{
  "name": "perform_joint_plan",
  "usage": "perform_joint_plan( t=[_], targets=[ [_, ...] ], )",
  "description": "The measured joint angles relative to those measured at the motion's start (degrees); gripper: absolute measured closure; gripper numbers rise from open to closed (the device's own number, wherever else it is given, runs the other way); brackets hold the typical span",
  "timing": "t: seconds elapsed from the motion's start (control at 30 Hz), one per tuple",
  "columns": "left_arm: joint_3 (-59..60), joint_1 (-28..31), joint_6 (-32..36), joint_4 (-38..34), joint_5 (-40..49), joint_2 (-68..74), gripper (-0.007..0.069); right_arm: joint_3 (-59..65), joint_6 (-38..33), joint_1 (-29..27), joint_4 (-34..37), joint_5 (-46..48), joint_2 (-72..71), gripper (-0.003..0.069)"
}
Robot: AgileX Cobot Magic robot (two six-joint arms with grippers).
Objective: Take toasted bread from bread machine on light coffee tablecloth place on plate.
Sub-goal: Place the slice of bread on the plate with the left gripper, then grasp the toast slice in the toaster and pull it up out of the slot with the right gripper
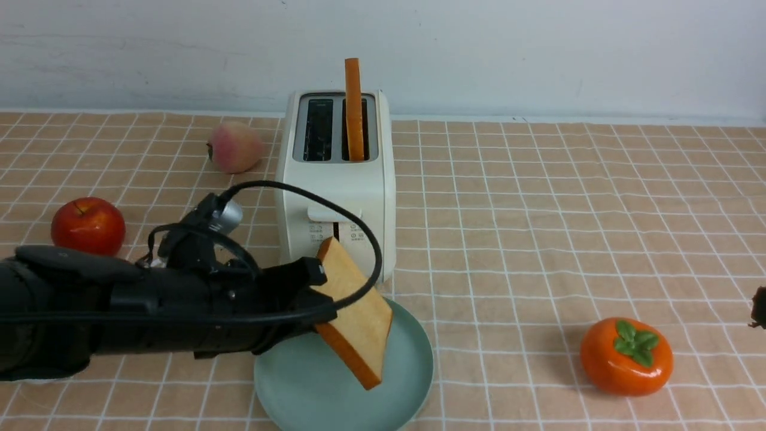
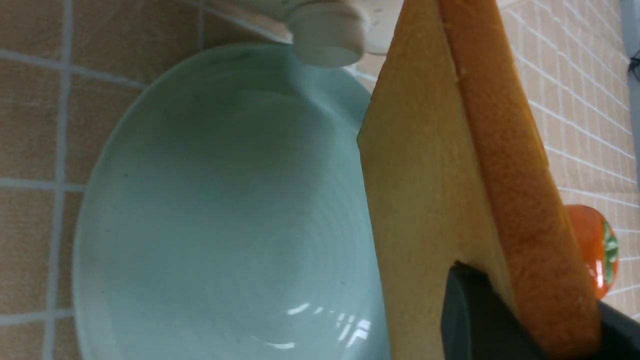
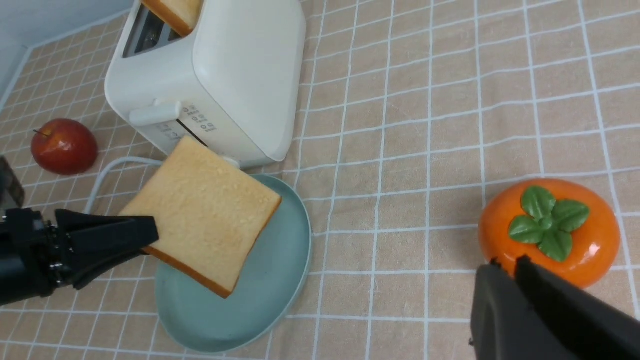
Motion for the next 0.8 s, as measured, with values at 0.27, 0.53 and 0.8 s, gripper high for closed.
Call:
perform_joint_plan(
  t=[0.27,0.53,0.8],
  targets=[
    [0.0,0.0,1.5,9.9,3.1,1.8,0.0256,0.0,0.0,0.0,0.1,-2.3,0.0,0.0601],
    [0.0,0.0,-26.6,37.7,7.8,-0.1,0.0371,-8.8,-0.9,0.0,3.0,3.1,3.5,0.0594],
    [0.0,0.0,-53.5,67.2,12.5,-10.0,0.0565,-24.3,-3.0,1.0,3.2,15.6,18.3,0.0594]
  ],
)
